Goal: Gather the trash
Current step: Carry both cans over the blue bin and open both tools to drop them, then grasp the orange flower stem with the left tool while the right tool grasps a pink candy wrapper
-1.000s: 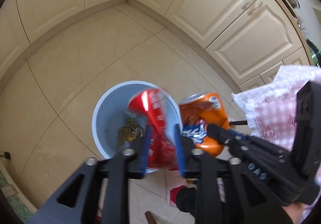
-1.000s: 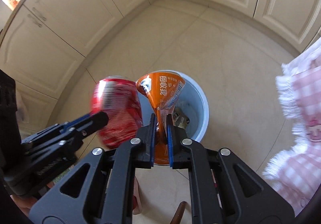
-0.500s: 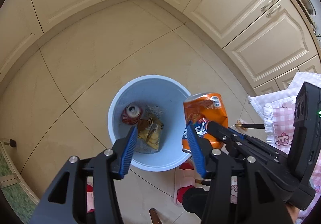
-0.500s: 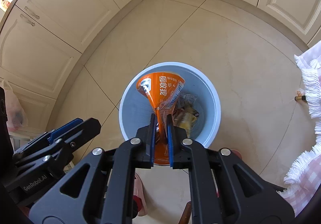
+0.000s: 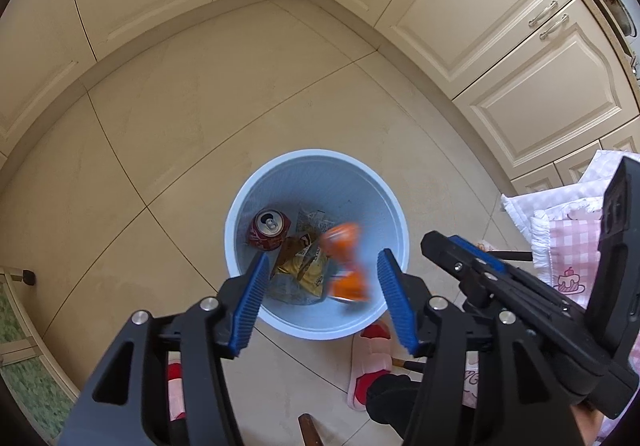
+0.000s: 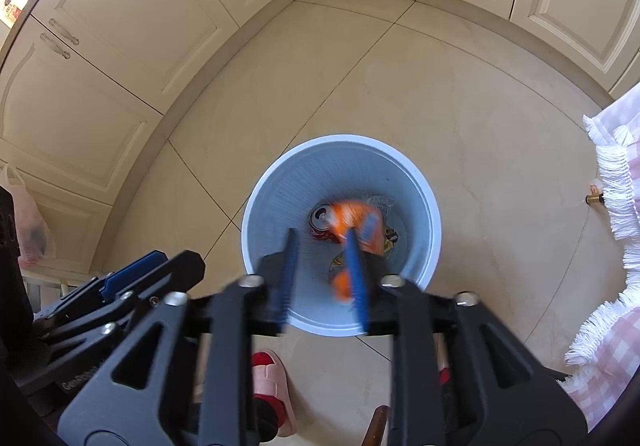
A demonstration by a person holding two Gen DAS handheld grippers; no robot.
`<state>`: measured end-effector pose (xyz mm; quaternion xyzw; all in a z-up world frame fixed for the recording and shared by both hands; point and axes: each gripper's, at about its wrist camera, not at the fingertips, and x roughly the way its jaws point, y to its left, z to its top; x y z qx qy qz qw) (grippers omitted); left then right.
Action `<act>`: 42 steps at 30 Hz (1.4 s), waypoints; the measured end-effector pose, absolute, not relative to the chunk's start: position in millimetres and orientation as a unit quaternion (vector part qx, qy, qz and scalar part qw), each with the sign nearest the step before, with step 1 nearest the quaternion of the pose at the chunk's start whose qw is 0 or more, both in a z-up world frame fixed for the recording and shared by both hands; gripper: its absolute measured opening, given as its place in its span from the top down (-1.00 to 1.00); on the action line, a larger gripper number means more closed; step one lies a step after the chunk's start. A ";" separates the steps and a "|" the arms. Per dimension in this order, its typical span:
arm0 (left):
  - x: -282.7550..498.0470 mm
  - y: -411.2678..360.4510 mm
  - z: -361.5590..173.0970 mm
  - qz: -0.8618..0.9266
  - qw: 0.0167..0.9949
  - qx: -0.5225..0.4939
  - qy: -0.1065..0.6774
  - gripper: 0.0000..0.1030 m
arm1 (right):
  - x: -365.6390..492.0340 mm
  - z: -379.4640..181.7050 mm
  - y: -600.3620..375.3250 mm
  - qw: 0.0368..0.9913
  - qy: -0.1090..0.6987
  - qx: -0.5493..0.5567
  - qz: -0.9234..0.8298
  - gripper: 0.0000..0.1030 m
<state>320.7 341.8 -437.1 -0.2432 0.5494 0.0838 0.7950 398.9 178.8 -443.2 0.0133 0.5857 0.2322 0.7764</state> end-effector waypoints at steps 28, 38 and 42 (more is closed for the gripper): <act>230.2 162.3 -163.3 -0.086 0.922 -0.154 0.344 -0.33 | 229.2 -112.2 -43.2 0.951 0.275 -0.023 0.140 -0.01; 241.3 2.5 -117.9 -0.212 0.912 -0.074 0.344 -0.33 | 190.2 -95.0 -210.4 0.965 0.263 0.015 0.004 -0.14; 249.2 -41.6 -120.4 -0.230 0.905 -0.051 0.354 -0.33 | 208.0 -110.5 -247.6 0.952 0.305 0.027 -0.004 -0.14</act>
